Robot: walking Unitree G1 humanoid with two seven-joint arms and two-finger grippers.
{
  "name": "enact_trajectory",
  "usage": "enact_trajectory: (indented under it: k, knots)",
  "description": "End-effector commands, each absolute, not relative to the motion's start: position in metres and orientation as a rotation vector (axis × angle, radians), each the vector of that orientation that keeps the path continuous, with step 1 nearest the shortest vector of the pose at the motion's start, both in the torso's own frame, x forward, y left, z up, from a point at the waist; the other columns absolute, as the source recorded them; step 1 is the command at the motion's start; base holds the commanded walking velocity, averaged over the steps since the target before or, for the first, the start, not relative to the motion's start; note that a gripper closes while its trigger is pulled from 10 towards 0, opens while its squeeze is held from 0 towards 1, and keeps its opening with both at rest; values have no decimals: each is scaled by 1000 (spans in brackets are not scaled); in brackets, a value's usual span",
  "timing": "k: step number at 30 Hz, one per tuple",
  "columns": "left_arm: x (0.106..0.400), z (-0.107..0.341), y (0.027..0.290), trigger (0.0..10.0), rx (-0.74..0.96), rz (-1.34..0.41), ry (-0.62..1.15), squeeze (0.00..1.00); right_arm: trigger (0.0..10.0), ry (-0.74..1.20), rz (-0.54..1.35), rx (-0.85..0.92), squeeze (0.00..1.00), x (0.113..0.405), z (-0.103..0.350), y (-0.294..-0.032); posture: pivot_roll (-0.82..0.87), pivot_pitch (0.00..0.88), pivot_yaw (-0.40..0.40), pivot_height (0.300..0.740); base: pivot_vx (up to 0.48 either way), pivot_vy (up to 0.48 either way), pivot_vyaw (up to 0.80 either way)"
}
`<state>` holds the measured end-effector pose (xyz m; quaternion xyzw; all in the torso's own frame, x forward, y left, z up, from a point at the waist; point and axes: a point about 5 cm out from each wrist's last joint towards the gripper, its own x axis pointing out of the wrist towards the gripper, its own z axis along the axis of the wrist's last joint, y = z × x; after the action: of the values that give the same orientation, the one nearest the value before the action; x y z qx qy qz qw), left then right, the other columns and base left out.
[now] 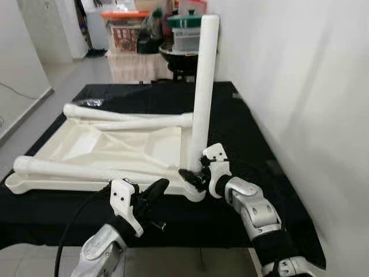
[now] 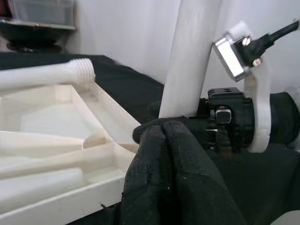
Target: Building children table
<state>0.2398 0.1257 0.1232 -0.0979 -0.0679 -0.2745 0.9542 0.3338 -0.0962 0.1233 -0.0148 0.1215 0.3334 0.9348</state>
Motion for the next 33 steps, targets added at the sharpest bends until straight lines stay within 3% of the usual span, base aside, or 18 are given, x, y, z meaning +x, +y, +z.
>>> enact_trajectory:
  k: [1, 2, 3, 4, 5, 8, 15, 16, 17, 27, 33]
  knots:
    - [241, 123, 126, 10000, -199, -556, -137, 0, 10000, 189, 721, -17, 1000, 338, 137, -88, 0, 0, -17, 740, 0, 0, 0]
    - [241, 123, 126, 10000, -205, -563, -135, 0, 10000, 150, 811, -1, 1000, 338, 145, -86, -2, 0, -15, 740, 0, 0, 0]
    - [241, 123, 125, 10000, -211, -570, -134, 0, 10000, 118, 921, -16, 294, 337, 153, -89, -5, 0, -16, 740, 0, 0, 0]
    - [241, 123, 125, 10000, -211, -570, -134, 0, 10000, 118, 921, -16, 294, 337, 153, -89, -5, 0, -16, 740, 0, 0, 0]
    - [240, 123, 124, 10000, -216, -574, -134, 0, 10000, 103, 1035, -56, 0, 336, 156, -93, -5, 0, -16, 740, 0, 0, 0]
    - [240, 123, 122, 10000, -222, -578, -139, 0, 10000, 167, 1170, -151, 0, 347, 157, -114, 7, 0, -22, 740, 0, 0, 0]
    - [239, 123, 121, 10000, -222, -575, -141, 0, 10000, 181, 1207, -165, 0, 359, 170, -125, 14, 0, -26, 740, 0, 0, 0]
    - [238, 123, 121, 10000, -221, -574, -141, 0, 3216, 171, 1205, -157, 0, 363, 175, -125, 17, 0, -26, 740, 0, 0, 0]
    - [238, 123, 121, 10000, -221, -574, -141, 0, 0, 166, 1203, -143, 0, 365, 178, -126, 17, 0, -26, 740, 0, 0, 0]
    - [237, 124, 122, 10000, -223, -576, -140, 0, 0, 169, 1233, -67, 0, 364, 172, -136, 4, 0, -11, 740, 0, 0, 0]
    - [237, 125, 123, 10000, -226, -578, -140, 0, 0, 158, 1004, -56, 0, 361, 151, -147, -14, 0, -5, 740, 0, 0, 0]
